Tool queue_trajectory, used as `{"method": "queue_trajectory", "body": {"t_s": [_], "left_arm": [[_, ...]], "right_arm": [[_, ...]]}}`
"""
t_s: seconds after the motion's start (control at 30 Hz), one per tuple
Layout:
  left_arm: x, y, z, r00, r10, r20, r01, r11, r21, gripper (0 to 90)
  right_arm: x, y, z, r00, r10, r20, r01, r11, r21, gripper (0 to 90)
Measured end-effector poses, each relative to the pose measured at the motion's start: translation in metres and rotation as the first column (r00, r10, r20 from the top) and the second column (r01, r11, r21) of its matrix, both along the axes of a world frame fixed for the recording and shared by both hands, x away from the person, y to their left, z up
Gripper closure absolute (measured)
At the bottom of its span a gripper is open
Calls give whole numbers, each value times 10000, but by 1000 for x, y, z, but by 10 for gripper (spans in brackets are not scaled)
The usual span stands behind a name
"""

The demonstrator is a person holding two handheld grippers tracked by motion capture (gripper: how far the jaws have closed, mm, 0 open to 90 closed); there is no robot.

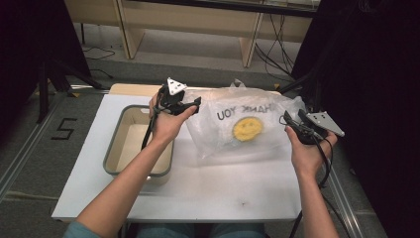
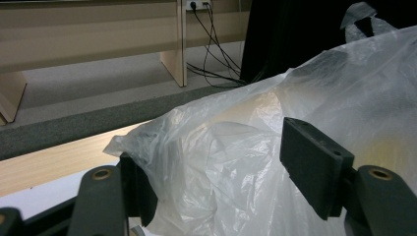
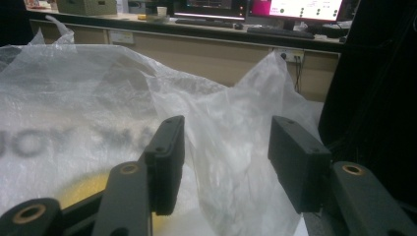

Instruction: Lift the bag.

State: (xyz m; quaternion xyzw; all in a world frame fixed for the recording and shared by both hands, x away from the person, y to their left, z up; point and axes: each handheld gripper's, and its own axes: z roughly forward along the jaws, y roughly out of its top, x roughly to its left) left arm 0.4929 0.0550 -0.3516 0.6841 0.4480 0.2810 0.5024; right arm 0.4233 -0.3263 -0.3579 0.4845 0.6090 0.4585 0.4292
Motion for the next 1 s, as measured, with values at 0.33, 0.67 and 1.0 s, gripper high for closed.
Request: {"method": "queue_trajectory", "body": {"t_s": [0.33,0.67,1.0], "left_arm": [[-9,-4,-4,9961,-828,-300,839,9958,377,326],[-15,7,-4,9932,-1048,-508,1078,9923,604,310],[-13,23,-6,9953,-770,-595,792,9962,357,303]], "right_arm": [[0,1,-4,9995,146,-272,-148,9999,-85,483],[-2,-7,-4,9981,-366,-499,360,9993,-123,900],[-1,-16,-7,9915,-1033,-791,1031,9946,-71,900]]}}
